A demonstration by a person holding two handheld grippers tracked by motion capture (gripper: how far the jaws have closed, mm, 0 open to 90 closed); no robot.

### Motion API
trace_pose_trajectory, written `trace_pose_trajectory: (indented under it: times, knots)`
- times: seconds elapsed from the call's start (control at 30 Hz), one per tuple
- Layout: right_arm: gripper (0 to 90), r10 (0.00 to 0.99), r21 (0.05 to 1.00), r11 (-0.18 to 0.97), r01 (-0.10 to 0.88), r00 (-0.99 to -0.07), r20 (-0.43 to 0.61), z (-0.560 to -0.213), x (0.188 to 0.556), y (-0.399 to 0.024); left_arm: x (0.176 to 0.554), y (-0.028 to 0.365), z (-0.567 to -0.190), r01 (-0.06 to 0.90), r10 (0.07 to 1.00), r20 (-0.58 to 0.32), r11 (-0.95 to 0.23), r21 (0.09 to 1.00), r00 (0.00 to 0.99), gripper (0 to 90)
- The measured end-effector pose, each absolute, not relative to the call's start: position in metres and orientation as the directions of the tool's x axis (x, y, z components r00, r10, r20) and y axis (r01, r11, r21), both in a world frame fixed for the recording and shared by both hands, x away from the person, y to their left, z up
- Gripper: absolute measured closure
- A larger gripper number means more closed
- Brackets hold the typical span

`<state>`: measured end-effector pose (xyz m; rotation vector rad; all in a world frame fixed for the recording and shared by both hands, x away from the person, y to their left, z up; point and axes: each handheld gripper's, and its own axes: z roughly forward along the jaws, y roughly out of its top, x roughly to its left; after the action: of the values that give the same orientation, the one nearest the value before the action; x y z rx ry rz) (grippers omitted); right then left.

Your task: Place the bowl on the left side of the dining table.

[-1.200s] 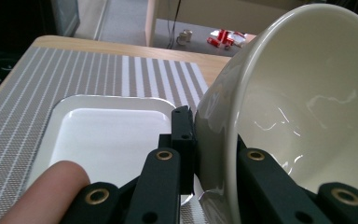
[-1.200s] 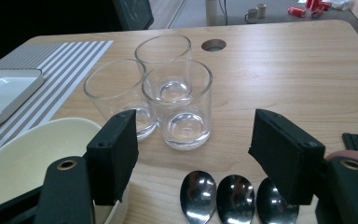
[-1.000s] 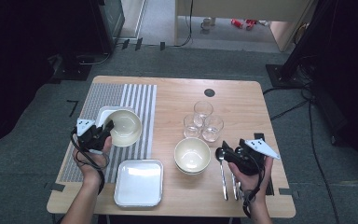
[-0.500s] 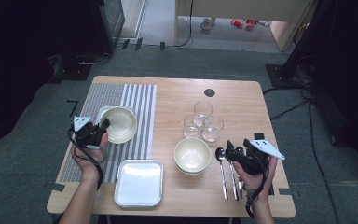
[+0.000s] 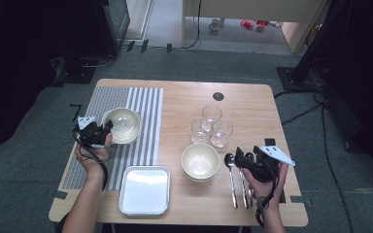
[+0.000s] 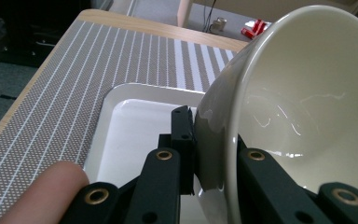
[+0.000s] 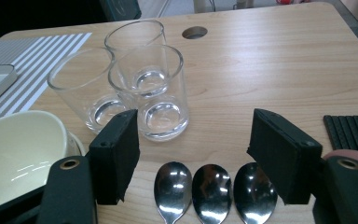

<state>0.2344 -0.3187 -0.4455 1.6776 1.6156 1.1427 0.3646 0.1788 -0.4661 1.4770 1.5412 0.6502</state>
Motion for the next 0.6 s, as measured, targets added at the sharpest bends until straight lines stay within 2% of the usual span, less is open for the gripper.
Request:
trace_pose_trajectory:
  times: [0.3,0.6]
  knots:
    - [33.1,0.976,0.842,-0.140,0.522,-0.070,0.205,-0.448,0.235,-0.320,0.382,0.183,-0.472,0.535,0.974,-0.222,0.161,0.830,0.052,83.7]
    - [33.2,0.976,0.833,-0.146,0.533,-0.060,0.209,-0.452,0.237,-0.321,0.395,0.194,-0.490,0.589,0.963,-0.271,0.229,0.775,-0.018,83.6]
